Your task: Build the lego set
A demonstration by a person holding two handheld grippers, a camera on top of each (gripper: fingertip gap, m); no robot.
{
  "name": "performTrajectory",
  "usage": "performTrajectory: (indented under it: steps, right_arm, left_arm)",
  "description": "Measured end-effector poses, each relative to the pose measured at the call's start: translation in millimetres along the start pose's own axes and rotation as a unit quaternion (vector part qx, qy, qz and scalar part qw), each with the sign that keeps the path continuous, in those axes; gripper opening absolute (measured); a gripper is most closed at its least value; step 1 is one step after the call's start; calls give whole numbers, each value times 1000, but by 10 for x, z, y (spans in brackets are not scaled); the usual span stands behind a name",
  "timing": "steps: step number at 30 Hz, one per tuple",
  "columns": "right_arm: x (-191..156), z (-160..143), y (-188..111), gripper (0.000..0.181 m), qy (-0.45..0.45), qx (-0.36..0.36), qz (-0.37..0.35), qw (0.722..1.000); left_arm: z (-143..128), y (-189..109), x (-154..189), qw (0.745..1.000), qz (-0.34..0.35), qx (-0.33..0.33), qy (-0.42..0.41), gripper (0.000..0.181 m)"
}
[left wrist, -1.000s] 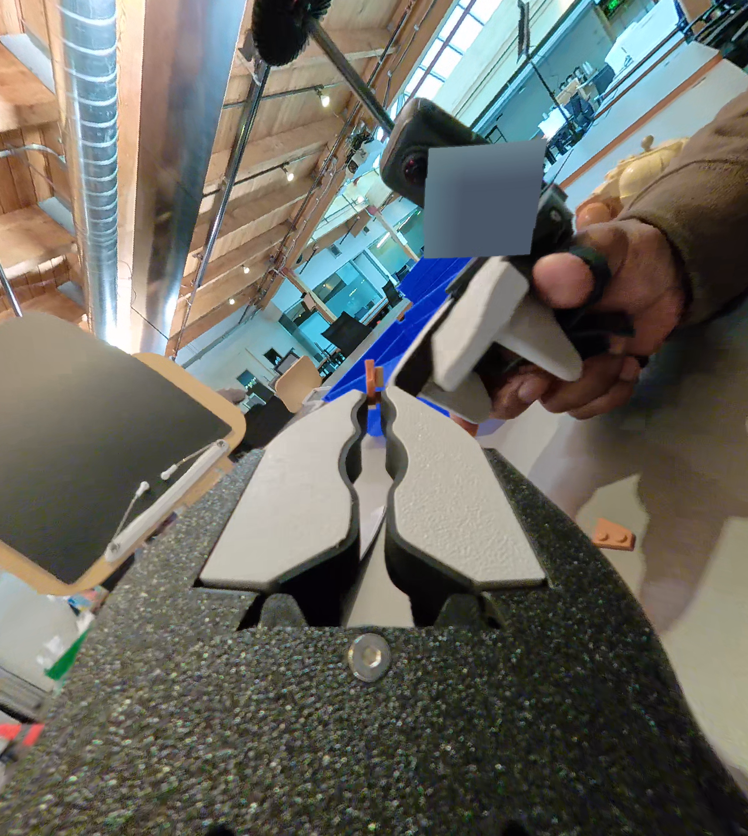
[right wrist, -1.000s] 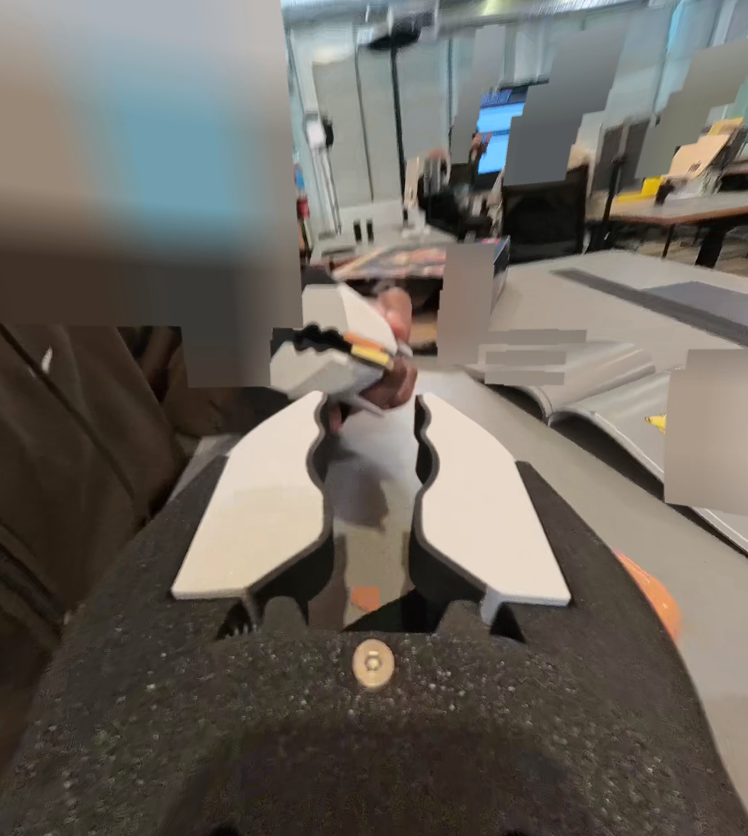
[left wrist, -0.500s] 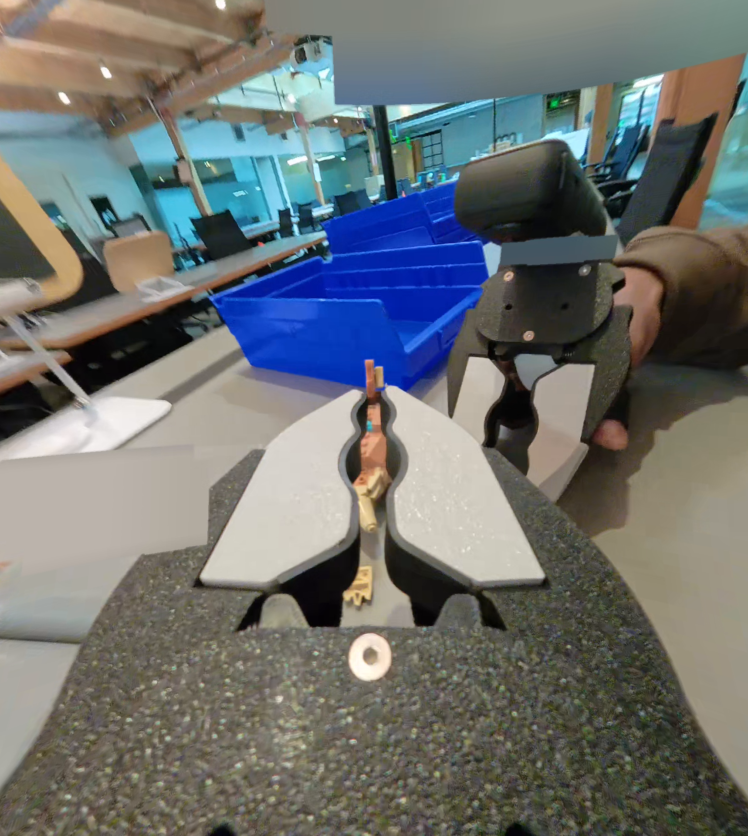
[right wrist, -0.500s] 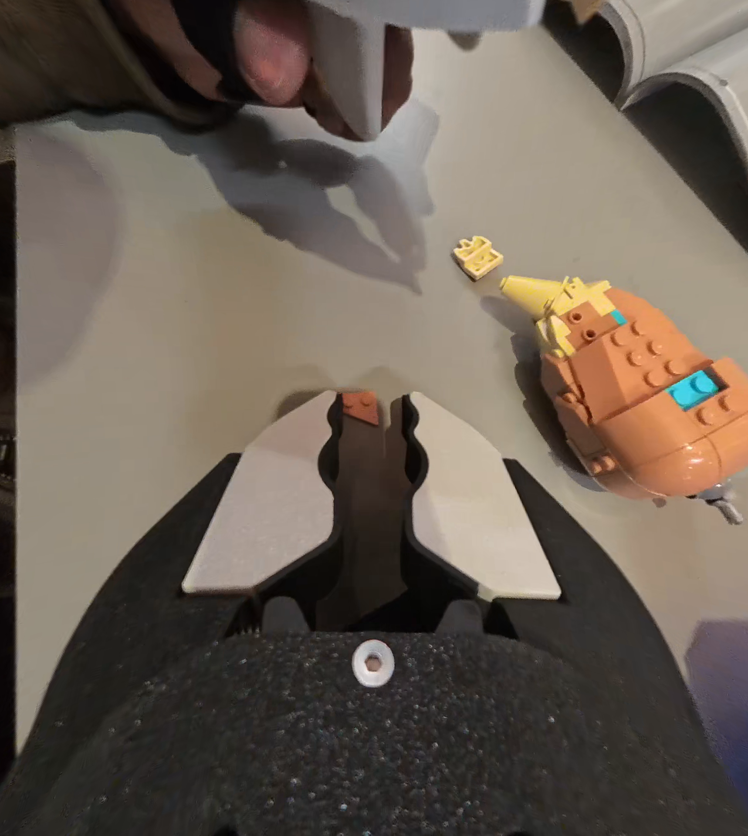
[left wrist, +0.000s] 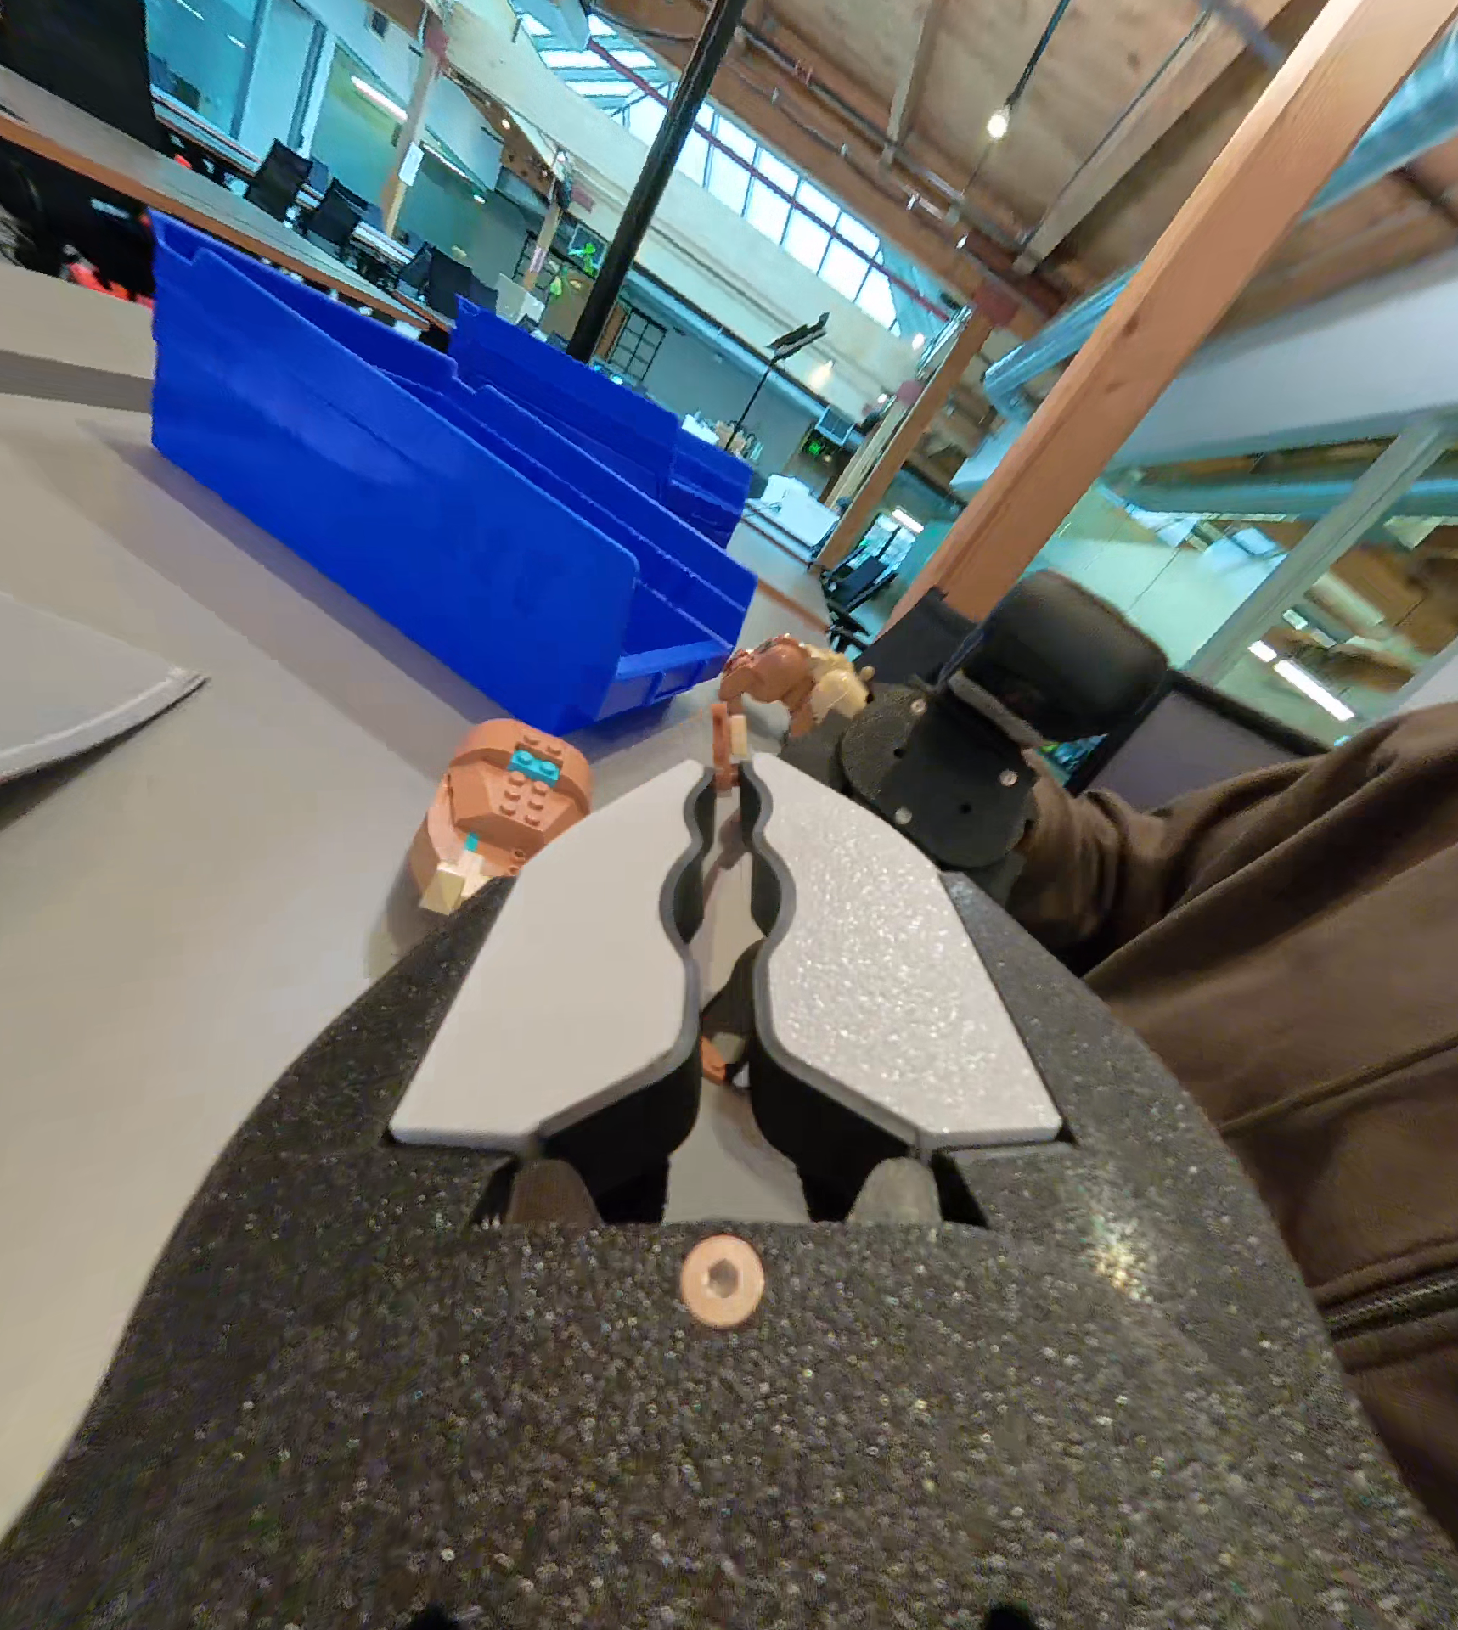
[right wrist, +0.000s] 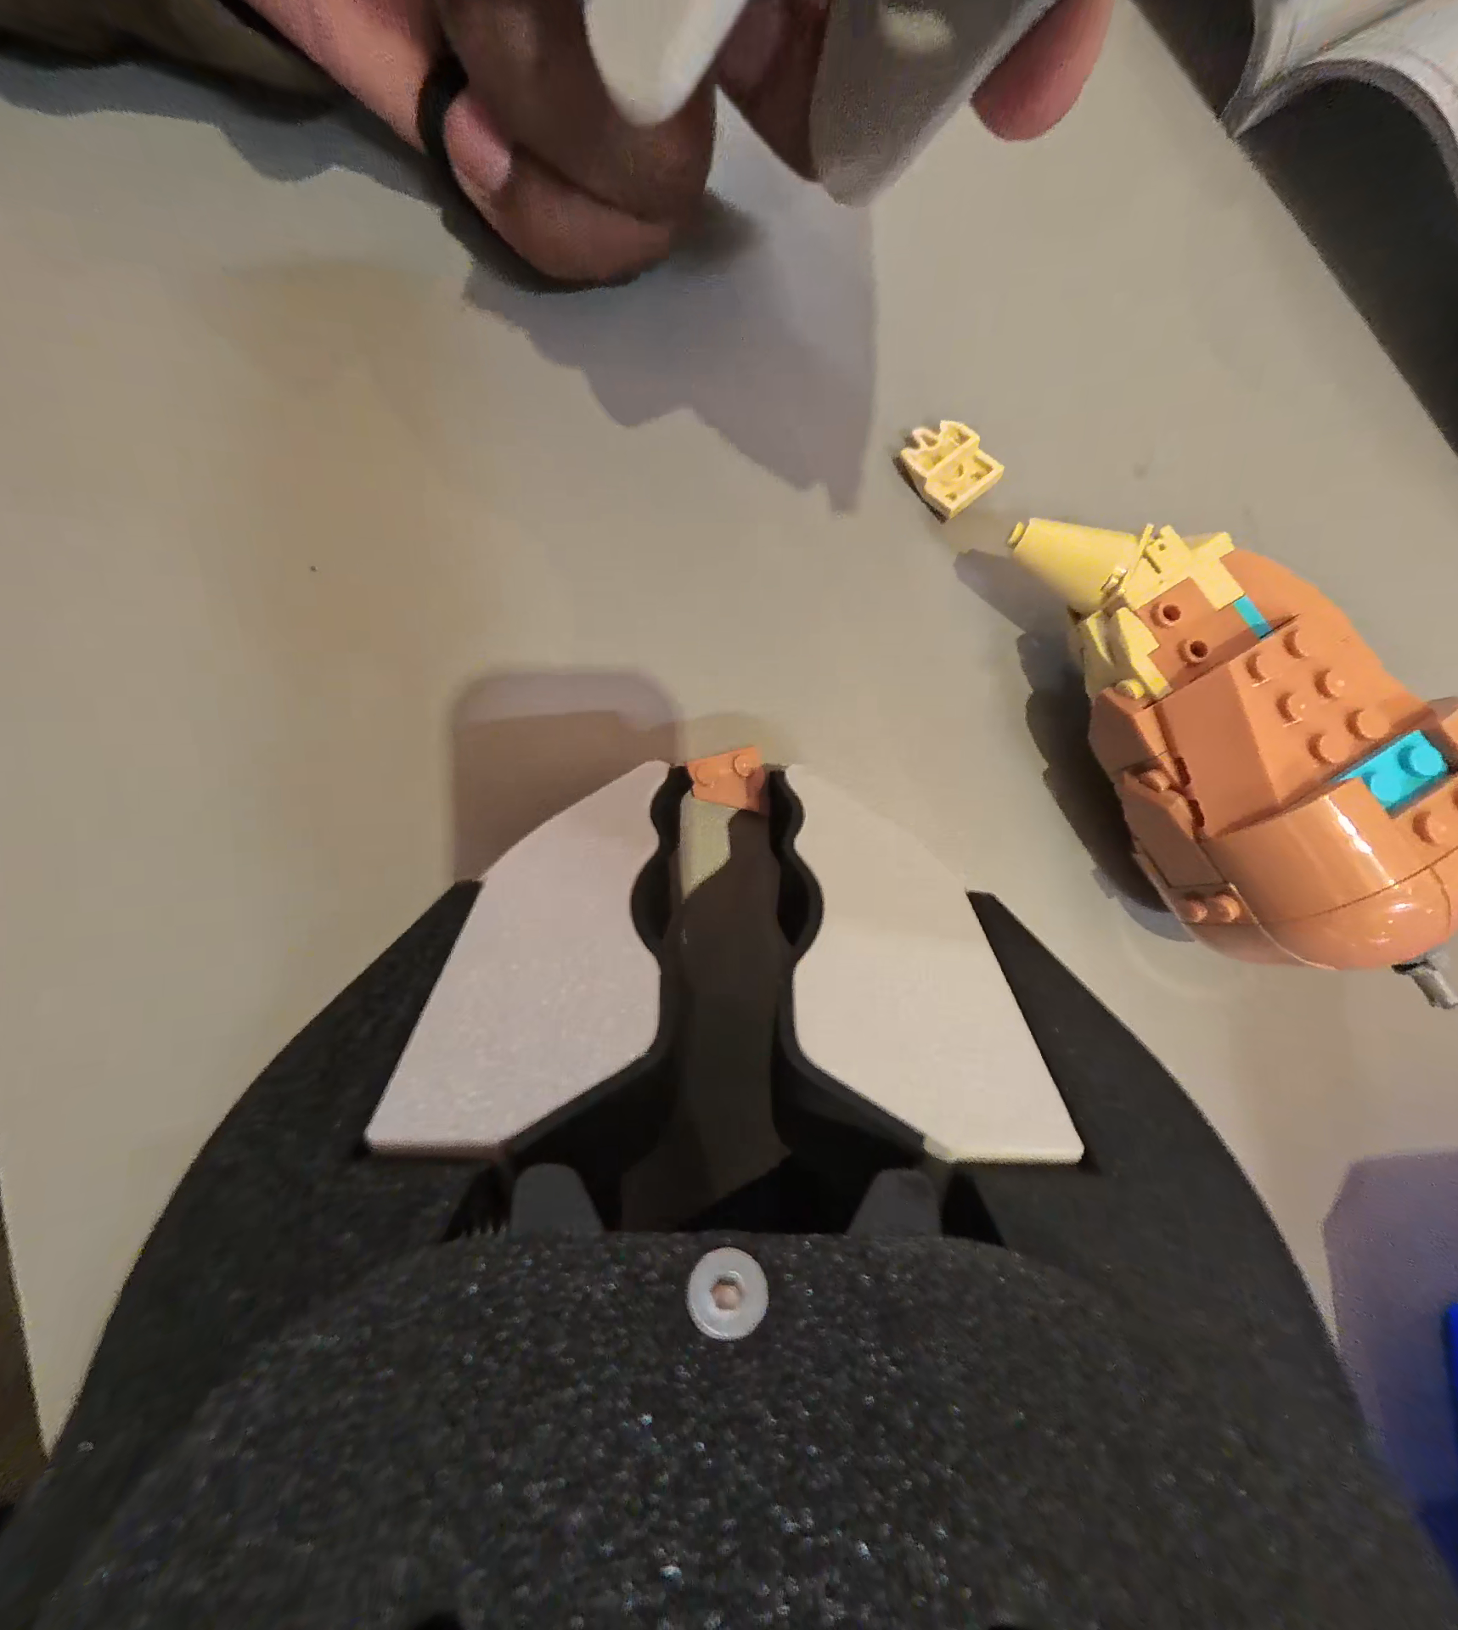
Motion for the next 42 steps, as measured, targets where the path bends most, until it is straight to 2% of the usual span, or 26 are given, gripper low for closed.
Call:
performTrajectory:
  steps: [6, 13, 20, 24, 31, 42]
  right_arm:
    - [29, -21, -1, 15, 10, 33, -17, 999]
    - [88, -17, -65, 15, -4, 93, -48, 995]
    - [199, 190, -327, 15, -33, 207, -130, 969]
    - [236, 328, -427, 15, -53, 248, -183, 950]
    - [192, 415, -399, 15, -84, 255, -223, 937]
    - [140, 436, -406, 15, -94, 262, -239, 930]
  left_arm:
    - [6, -33, -27, 997, -35, 32, -57, 5]
    - [-1, -31, -28, 998, -29, 22, -56, 5]
    - [-32, -6, -24, 996, -31, 9, -80, 5]
    - [-55, 20, -14, 993, -45, 12, -105, 5]
    - [-66, 43, 4, 992, -61, 14, -113, 5]
    - [-69, 62, 24, 992, -66, 10, -104, 5]
Point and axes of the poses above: each gripper's, where its closed fingertips meet, y out along the fingers, z out of its top, x = y × z across the jaws, the point moved 9 cm from there along -y, back along the fingers, and after that the axes turned 12 degrees about -z, right-handed, at the moved point
